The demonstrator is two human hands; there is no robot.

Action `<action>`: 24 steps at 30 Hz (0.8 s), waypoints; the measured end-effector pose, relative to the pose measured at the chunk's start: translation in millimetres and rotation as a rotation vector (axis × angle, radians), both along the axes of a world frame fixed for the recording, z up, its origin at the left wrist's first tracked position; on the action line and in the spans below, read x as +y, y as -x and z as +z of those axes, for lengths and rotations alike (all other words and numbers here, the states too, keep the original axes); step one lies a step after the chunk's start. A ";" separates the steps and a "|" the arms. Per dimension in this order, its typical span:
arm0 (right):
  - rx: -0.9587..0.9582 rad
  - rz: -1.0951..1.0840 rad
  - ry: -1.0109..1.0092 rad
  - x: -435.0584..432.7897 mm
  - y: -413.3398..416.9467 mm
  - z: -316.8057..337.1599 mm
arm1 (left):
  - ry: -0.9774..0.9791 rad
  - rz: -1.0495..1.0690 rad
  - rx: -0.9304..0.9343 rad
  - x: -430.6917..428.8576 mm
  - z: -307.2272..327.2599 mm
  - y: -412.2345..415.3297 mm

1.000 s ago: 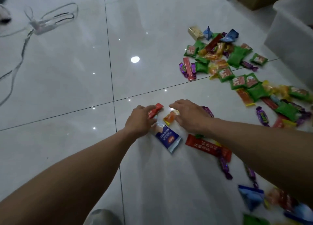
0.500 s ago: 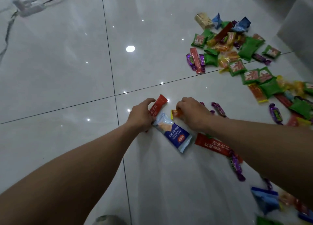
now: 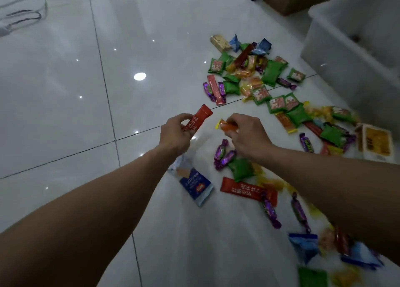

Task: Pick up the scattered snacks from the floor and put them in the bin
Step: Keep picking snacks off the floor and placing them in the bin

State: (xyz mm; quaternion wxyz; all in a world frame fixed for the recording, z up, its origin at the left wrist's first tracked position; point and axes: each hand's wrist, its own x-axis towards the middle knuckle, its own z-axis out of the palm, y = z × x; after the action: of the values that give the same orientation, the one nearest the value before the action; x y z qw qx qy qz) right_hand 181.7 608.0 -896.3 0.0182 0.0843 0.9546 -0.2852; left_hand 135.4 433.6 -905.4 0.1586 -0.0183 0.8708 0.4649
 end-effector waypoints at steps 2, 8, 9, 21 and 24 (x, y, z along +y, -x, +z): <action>0.012 -0.070 0.030 20.7 -3.7 9.3 | -0.061 -0.009 -0.001 25.3 2.7 1.1; 0.092 -0.285 0.140 86.4 -21.4 35.7 | -0.119 -0.109 0.049 106.9 20.1 -6.2; 0.106 -0.315 0.135 97.1 -25.8 39.8 | -0.118 -0.130 0.062 121.1 23.7 -7.5; 0.258 -0.632 -0.023 263.0 -71.9 96.4 | -0.248 -0.241 0.258 313.0 90.8 -20.4; 0.265 -0.738 -0.016 300.9 -77.2 99.1 | -0.239 -0.264 0.288 353.1 100.7 -23.0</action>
State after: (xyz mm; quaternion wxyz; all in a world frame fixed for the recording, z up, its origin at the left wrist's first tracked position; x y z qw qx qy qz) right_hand 258.9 908.9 -797.3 -0.2096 0.3844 0.8564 -0.2736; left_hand 158.4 786.7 -804.7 0.0929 0.1812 0.8180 0.5380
